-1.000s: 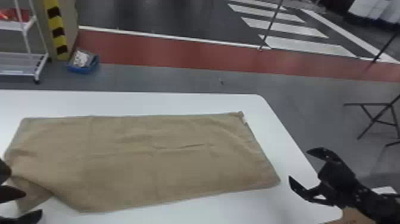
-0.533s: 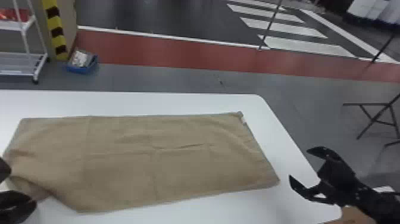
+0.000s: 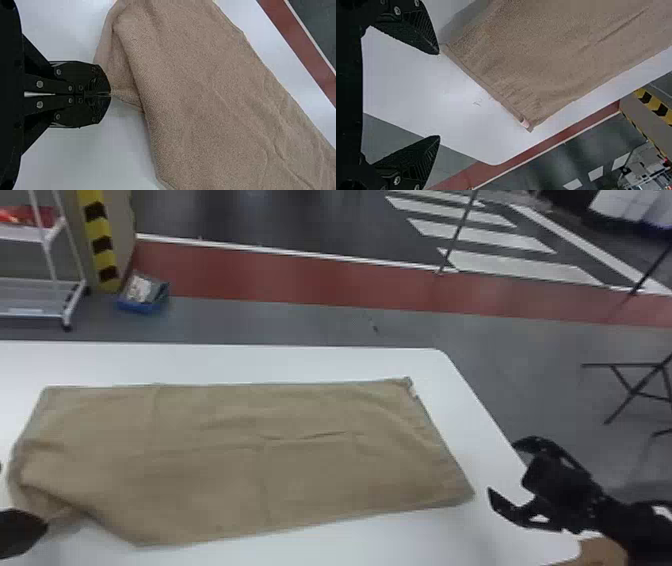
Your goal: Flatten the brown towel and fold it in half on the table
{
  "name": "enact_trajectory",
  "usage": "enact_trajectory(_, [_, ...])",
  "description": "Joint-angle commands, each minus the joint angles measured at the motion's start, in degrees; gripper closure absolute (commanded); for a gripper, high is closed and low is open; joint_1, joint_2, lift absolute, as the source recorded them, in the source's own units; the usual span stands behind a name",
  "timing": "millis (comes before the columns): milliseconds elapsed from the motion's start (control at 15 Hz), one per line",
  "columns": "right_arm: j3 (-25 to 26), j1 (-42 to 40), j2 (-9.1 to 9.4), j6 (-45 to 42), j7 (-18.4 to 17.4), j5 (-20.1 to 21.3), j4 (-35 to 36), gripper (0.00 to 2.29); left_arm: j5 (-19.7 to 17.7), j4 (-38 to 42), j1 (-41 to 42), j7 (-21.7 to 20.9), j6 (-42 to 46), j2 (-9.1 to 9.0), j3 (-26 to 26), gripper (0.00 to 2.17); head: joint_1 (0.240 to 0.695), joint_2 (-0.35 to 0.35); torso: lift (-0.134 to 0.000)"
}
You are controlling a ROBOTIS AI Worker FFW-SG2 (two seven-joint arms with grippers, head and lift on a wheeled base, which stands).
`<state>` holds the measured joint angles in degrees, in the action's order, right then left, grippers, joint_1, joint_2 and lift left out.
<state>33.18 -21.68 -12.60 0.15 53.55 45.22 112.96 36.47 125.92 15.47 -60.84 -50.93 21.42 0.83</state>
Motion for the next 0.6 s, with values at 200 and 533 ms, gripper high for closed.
enact_trajectory(200, [-4.18,1.47,-0.94,0.17,3.05,7.25,-2.65,0.22,0.00,0.47,0.00,0.20,0.00,-0.24,-0.12,1.19,0.695,-0.264,-0.128])
enact_trajectory(533, [-7.25,3.23,-1.02,1.22,3.93,9.80,-5.11,0.56,0.00,0.29,0.00,0.20,0.17,-0.15,-0.30,1.19,0.695,-0.254,-0.128])
